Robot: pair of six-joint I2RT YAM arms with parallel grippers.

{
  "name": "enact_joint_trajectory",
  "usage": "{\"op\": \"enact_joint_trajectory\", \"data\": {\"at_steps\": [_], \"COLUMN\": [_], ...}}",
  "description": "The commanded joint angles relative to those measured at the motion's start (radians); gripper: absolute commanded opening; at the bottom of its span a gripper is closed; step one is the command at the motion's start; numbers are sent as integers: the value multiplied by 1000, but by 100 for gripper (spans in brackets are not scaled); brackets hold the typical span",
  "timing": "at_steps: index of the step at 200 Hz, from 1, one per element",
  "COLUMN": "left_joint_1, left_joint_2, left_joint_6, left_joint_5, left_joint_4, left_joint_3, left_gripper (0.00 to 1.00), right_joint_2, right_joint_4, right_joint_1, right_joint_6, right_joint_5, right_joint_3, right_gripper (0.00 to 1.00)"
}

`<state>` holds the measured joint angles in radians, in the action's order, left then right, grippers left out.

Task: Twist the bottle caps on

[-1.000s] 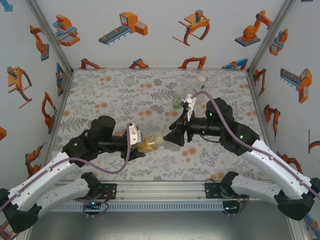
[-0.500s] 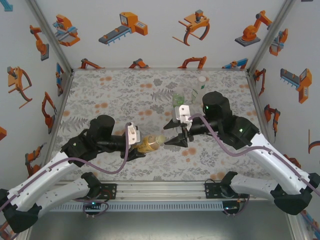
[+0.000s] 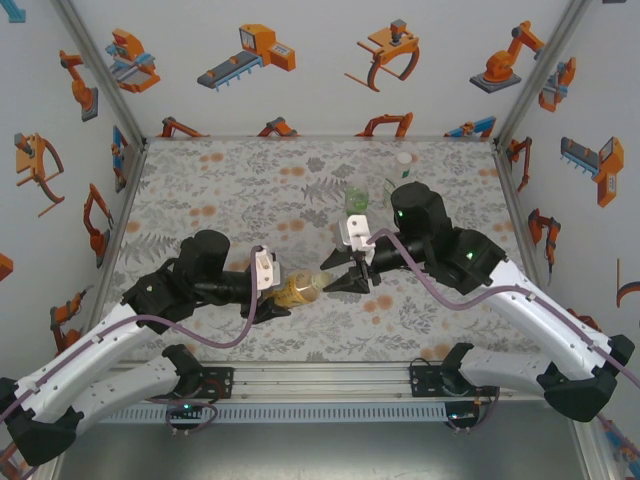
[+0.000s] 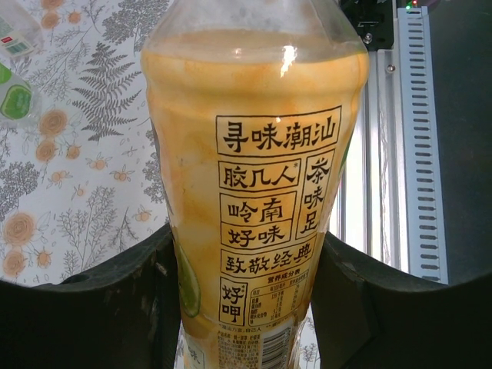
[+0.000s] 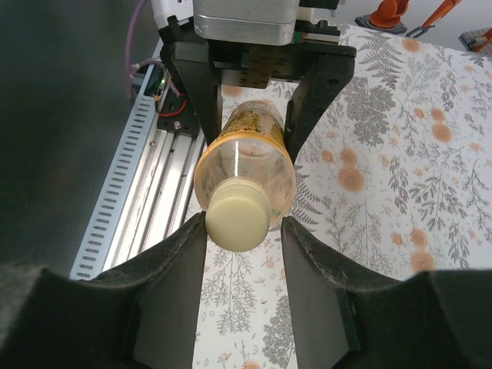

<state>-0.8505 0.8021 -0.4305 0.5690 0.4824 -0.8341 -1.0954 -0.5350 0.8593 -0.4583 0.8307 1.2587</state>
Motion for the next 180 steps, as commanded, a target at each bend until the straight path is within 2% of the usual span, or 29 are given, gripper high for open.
{"op": "enact_joint_trajectory", "data": {"at_steps": [1,28,51,72,93,117,141,180], "left_joint_1": [-4,-4,-4,-4,-4,-4,-4,-4], "left_joint_2": [2,12,17,16,16,22,24,33], "left_joint_6": [5,4,1,0,2,3,1,15], "left_joint_5": [32,36,35,31,15,-20,-42,-67], "left_joint_4": [-2,-2,-2,-2,-6,-16,-22,-71], "left_joint_3": [-31,-34,-34,-33,-31,-31,-23,-5], "left_gripper": [0,0,0,0,0,0,0,0], "right_joint_2": [-5,-5,-8,4,27,62,69,38], "right_joint_4": [1,3,7,58,143,216,129,-6], "right_joint_1": [9,14,17,24,29,37,37,37], "right_joint_6": [-20,-6,43,189,448,843,1251,1715], "right_joint_5": [25,23,6,-51,-139,-360,-579,-602], "right_joint_3": [38,33,29,5,-43,-109,-119,-128], "right_gripper": [41,36,25,14,0,0,0,2]}}
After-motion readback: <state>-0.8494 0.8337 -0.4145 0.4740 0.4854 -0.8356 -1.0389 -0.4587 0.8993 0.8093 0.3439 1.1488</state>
